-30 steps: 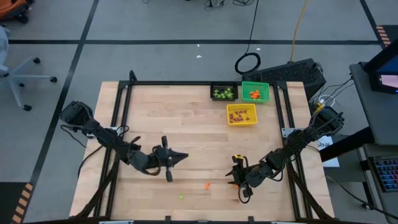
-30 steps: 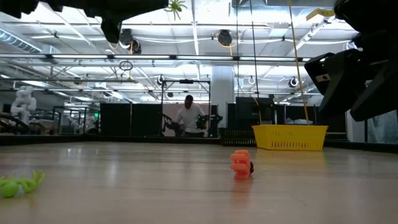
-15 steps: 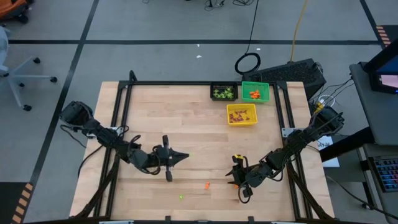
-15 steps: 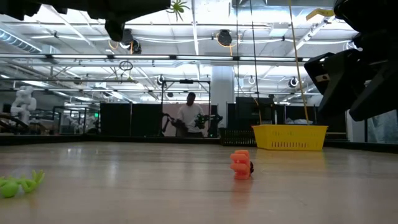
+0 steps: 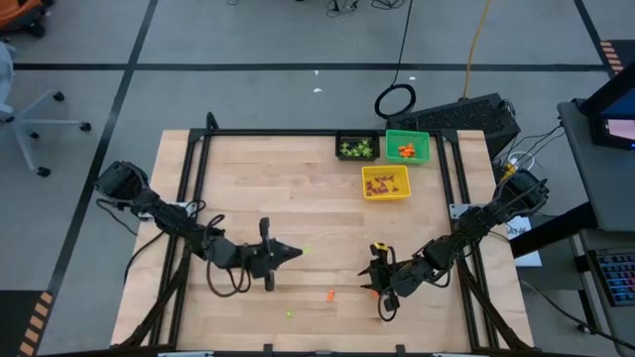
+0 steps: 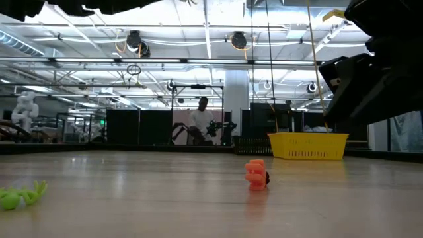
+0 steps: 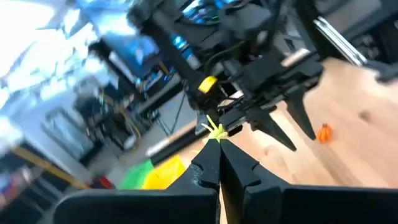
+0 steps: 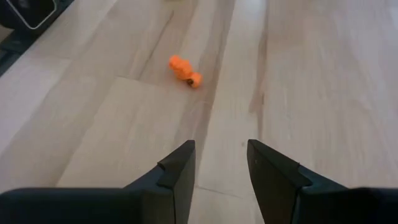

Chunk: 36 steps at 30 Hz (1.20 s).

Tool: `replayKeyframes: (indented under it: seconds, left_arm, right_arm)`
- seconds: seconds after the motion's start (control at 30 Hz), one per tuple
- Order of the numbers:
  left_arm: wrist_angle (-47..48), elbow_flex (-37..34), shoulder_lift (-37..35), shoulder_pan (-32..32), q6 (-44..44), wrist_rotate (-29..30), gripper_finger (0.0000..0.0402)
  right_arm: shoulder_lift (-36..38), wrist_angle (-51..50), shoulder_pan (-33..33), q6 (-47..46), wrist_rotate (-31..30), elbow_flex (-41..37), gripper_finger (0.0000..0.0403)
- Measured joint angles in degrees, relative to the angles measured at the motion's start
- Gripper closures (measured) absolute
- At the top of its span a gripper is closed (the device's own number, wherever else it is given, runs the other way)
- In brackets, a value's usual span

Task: Sort Halloween decoration
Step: Put the green spider toy into the black basket

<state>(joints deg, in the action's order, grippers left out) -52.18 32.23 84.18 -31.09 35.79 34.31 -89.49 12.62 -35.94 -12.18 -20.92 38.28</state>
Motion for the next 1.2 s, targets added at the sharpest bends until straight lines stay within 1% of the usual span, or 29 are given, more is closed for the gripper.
replayKeyframes:
  seconds: [0.07, 0.13, 0.33, 0.4, 0.93, 1.2]
  left_arm:
    - [0.1, 0.0, 0.0, -0.1, 4.3, -1.5, 0.0402]
    - [0.2, 0.0, 0.0, 0.0, 6.7, -2.4, 0.0402]
    - [0.2, 0.0, 0.0, 0.0, 16.5, -2.6, 0.0402]
    - [0.2, 0.0, 0.0, 0.0, 18.1, -2.6, 0.0402]
    - [0.2, 0.1, 0.0, 0.0, 17.0, -2.6, 0.0402]
    - [0.2, 0.1, 0.0, 0.0, 9.6, -2.6, 0.0402]
  right_arm:
    - [0.0, 0.0, 0.1, 0.5, -0.4, 0.0, 0.0271]
    - [0.0, 0.4, 0.2, 0.7, -0.4, 0.0, 0.0271]
    - [0.0, 4.5, 0.2, 2.7, -0.3, 0.0, 0.0271]
    - [0.0, 5.2, 0.2, 3.4, -0.3, 0.0, 0.0271]
    - [0.0, 6.2, 0.2, 4.1, -0.3, 0.0, 0.0271]
    - [0.0, 6.5, 0.2, 4.1, -0.3, 0.0, 0.0271]
